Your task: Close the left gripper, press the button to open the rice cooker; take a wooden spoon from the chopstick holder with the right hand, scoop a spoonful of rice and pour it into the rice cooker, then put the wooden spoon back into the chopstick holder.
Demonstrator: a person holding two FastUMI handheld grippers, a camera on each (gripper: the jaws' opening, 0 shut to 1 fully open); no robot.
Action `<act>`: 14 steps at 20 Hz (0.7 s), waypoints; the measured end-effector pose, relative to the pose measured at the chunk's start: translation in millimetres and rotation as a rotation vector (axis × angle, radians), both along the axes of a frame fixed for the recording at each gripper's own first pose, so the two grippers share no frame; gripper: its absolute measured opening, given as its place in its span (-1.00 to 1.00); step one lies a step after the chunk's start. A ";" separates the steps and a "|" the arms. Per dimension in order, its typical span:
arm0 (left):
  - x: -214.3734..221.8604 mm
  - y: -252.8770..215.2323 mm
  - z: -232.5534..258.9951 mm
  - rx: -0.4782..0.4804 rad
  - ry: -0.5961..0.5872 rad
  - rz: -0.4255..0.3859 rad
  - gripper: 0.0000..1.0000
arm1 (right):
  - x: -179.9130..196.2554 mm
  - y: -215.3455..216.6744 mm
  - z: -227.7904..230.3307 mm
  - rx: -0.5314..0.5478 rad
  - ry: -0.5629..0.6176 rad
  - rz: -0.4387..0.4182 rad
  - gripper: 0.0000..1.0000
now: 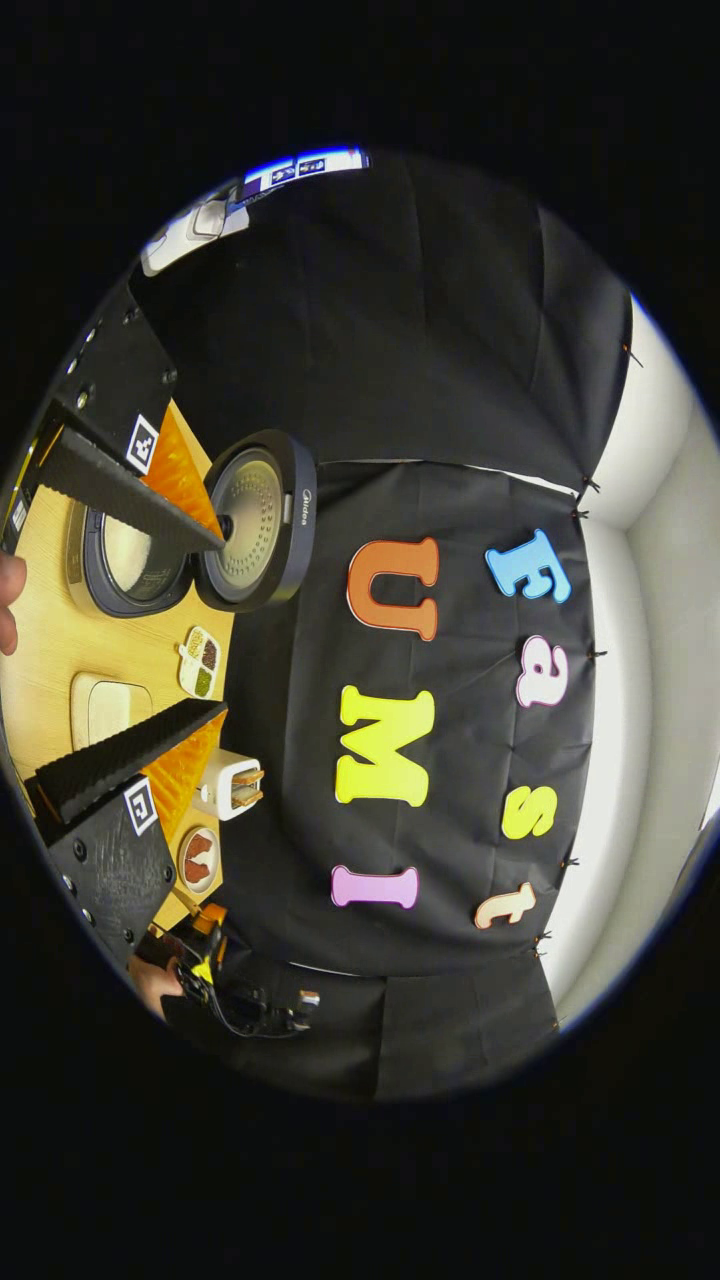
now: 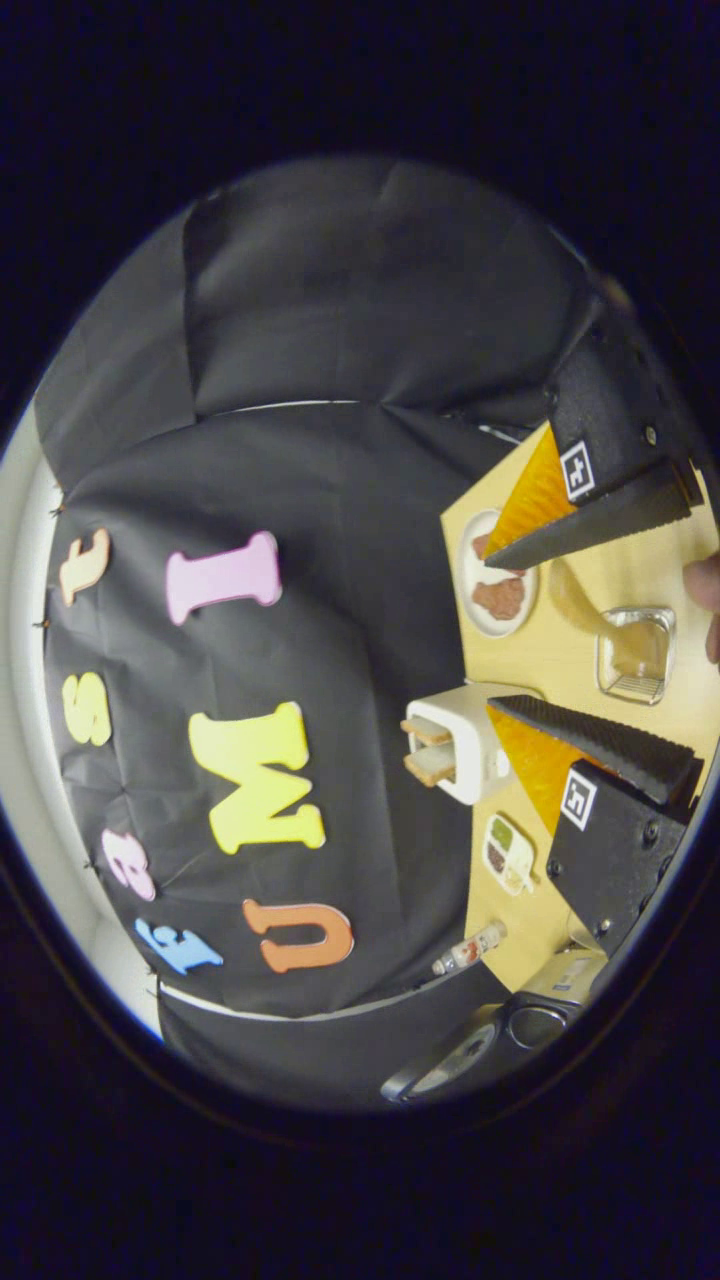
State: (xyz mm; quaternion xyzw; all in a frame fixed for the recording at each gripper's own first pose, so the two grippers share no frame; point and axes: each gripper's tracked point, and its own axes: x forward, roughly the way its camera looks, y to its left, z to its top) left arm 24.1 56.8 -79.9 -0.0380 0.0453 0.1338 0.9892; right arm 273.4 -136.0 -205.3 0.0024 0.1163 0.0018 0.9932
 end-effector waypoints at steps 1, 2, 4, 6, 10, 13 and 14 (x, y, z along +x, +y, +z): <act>-0.6 2.7 0.8 0.000 -0.005 0.001 0.89 | -1.4 10.8 16.8 -0.043 -0.034 0.025 0.76; -1.8 7.1 4.2 -0.001 -0.015 0.004 0.89 | -4.7 24.5 27.2 -0.089 -0.056 0.052 0.72; -2.6 17.8 7.4 -0.005 -0.027 0.019 0.89 | -12.8 58.3 37.6 -0.154 -0.076 0.103 0.85; -7.2 31.8 9.6 -0.010 -0.033 0.041 0.89 | -22.1 95.1 42.5 -0.209 -0.092 0.149 0.77; -11.9 63.9 12.1 0.002 -0.027 0.100 0.89 | -39.7 187.9 53.8 -0.268 -0.143 0.282 0.94; -9.4 94.9 23.8 0.001 -0.039 0.130 0.89 | -54.7 250.9 56.3 -0.201 -0.120 0.378 0.93; -4.8 106.6 27.7 0.000 -0.047 0.141 0.89 | -60.0 266.6 59.0 -0.163 -0.107 0.403 0.96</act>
